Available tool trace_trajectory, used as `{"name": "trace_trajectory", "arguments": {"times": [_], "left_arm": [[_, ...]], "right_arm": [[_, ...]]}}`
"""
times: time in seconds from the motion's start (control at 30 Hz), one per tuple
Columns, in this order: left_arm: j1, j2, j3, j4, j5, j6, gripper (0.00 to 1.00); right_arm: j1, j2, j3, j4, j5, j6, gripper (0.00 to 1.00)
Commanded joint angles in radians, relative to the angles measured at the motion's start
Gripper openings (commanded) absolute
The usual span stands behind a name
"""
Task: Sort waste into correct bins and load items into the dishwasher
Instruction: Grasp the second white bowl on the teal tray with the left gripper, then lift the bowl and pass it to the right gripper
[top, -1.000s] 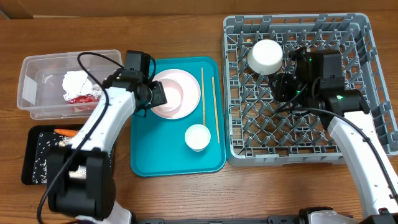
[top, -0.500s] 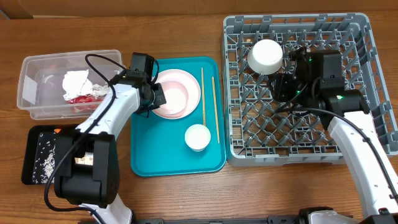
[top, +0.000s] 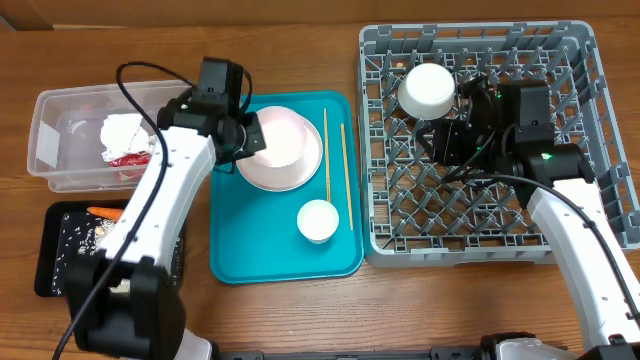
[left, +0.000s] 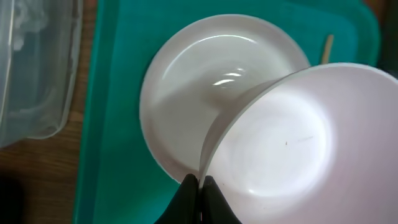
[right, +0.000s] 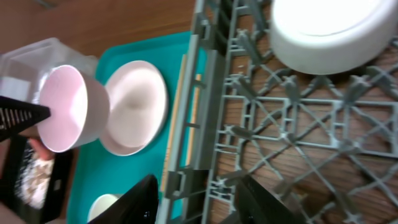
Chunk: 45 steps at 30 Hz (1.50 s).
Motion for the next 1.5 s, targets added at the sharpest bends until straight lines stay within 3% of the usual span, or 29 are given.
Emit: {"name": "trace_trajectory", "arguments": {"times": [0.0,0.37,0.83,1.1,1.23,1.47], "left_arm": [[-0.059,-0.023,0.021,-0.020,0.041,0.012,0.04],[-0.193,-0.023,0.021,-0.002,0.048,0.011,0.04],[-0.202,-0.023,0.021,-0.008,0.184,0.029,0.04],[-0.202,-0.023,0.021,-0.008,0.188,0.042,0.04],[-0.202,-0.023,0.021,-0.008,0.190,0.042,0.04],[-0.203,-0.023,0.021,-0.008,0.198,0.042,0.04]], "right_arm": [[0.021,-0.009,0.002,0.013,-0.103,-0.006,0.44],[0.125,0.000,0.002,0.019,-0.029,-0.006,0.44],[0.260,0.097,0.000,0.083,0.068,-0.006,0.44],[0.266,0.127,0.000,0.103,0.068,-0.006,0.43],[0.266,0.127,0.000,0.105,0.068,-0.006,0.29],[0.266,0.129,0.000,0.106,0.068,-0.005,0.29]]}}
